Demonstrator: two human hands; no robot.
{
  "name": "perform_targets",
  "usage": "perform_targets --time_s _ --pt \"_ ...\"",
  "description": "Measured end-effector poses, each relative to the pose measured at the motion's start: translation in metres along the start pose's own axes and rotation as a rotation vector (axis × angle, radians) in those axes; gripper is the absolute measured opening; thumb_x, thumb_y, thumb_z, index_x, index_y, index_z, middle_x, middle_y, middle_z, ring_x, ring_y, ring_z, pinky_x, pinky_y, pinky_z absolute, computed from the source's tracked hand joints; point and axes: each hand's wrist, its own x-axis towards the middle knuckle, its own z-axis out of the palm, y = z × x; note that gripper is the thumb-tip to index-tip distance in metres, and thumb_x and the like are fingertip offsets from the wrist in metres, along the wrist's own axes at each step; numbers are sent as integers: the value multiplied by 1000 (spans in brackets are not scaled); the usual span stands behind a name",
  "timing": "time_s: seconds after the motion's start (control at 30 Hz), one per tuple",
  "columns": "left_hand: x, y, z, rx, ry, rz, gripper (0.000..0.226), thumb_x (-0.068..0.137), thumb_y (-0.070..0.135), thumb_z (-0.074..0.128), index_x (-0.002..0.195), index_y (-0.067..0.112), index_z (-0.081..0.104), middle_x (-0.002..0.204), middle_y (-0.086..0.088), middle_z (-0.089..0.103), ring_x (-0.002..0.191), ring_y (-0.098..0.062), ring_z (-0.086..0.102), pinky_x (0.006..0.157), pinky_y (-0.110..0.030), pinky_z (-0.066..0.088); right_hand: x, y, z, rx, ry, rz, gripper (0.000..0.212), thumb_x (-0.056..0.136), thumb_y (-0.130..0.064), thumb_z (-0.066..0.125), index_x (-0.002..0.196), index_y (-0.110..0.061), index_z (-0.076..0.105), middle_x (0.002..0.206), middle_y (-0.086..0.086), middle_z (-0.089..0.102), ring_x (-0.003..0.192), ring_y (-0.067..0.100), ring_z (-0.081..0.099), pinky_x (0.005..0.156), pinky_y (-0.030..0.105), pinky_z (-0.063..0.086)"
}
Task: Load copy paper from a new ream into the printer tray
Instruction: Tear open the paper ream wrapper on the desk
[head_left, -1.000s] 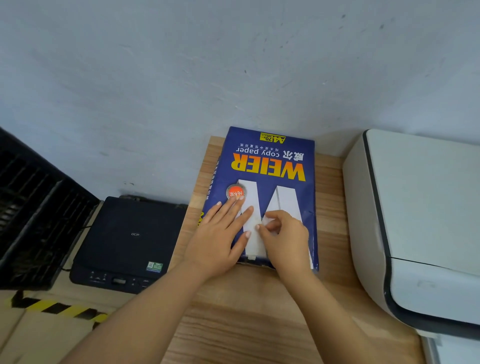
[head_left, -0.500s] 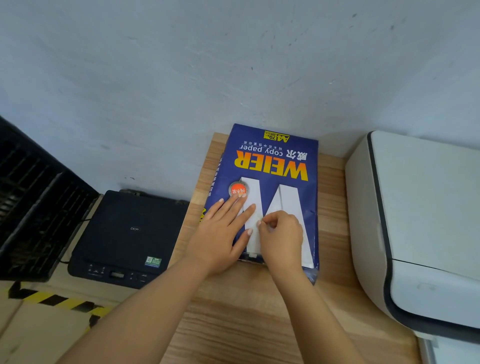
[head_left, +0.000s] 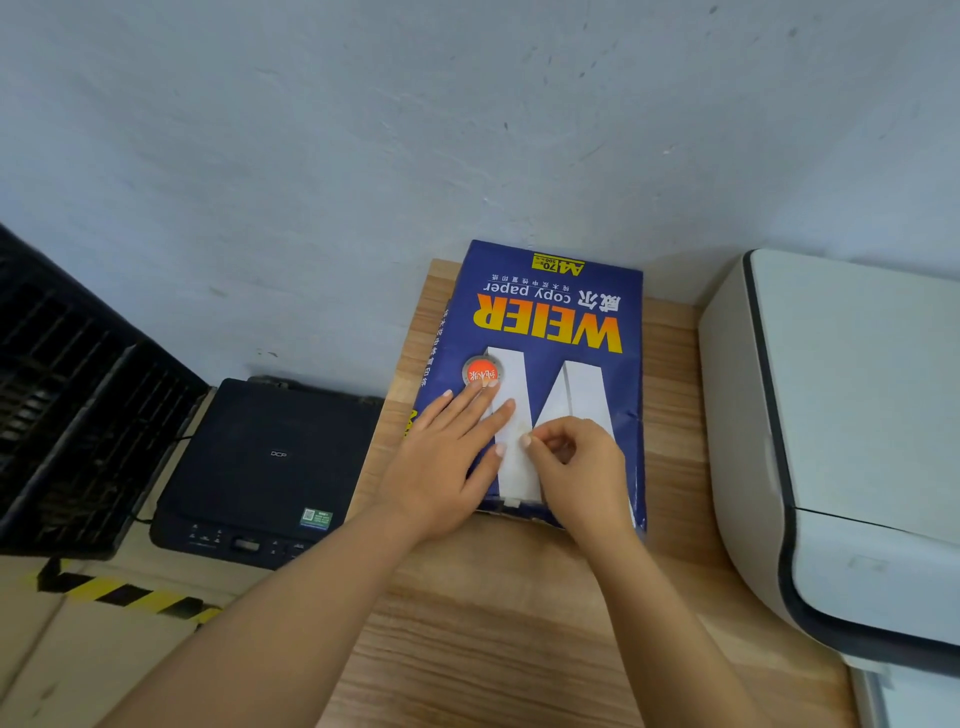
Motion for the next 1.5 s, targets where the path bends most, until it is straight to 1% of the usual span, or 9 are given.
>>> perform_targets --time_s 0.2,0.47,0.73,0.83,0.93,1.03,1.1,1.27,1.5 --pt "4 -3 -6 -209 -54 -49 48 100 37 16 146 35 30 157 14 20 145 2 8 119 -21 2 -17 22 -11 -19 -96 -235 4 82 -20 71 80 -22 69 84 -15 57 87 3 50 72 2 36" --pt "8 1 -14 -155 -194 -83 51 99 51 27 148 40 19 159 16 7 145 1 -4 118 -24 0 -24 31 -24 -58 -210 -378 10 81 -24 72 76 -30 66 85 -14 57 93 7 48 80 8 37" --pt "9 0 -14 -112 -228 -76 55 97 55 27 149 41 15 159 17 0 138 8 -13 117 -25 -3 -37 36 -31 -49 -258 -436 3 80 -33 69 82 -32 70 86 -18 58 96 11 50 82 13 40" --pt "9 1 -15 -103 -230 -81 57 96 56 29 148 41 12 160 16 -1 136 8 -14 118 -26 -2 -43 40 -34 -5 -258 -430 3 80 -29 72 82 -31 71 85 -14 61 94 12 53 80 13 41" --pt "8 3 -18 -86 -246 -69 72 88 68 34 149 40 9 156 20 -12 139 4 -17 117 -27 -6 -45 41 -35 31 -260 -422 4 79 -27 74 82 -30 72 85 -14 61 93 12 54 79 12 42" --pt "6 7 -25 -97 -276 -71 85 80 72 45 149 41 5 143 27 -22 129 11 -25 110 -22 -13 -45 40 -35 25 -291 -443 4 80 -33 71 82 -30 71 87 -16 60 93 11 53 78 12 42" --pt "6 7 -25 -101 -280 -75 86 80 72 45 148 42 4 144 27 -22 129 11 -25 110 -22 -13 -46 40 -36 26 -311 -439 6 79 -36 69 82 -30 71 88 -17 60 94 12 54 77 13 44" --pt "6 3 -20 -66 -258 -58 81 83 73 36 149 39 5 159 16 -11 145 -3 -15 116 -29 -7 -54 46 -39 28 -290 -459 8 79 -36 70 80 -29 71 84 -16 59 90 12 54 77 14 41" --pt "5 3 -20 -80 -254 -46 87 79 74 44 149 41 5 146 26 -21 133 9 -24 114 -25 -10 -59 42 -42 63 -285 -470 5 79 -34 71 79 -29 70 85 -16 58 88 12 54 77 15 42"
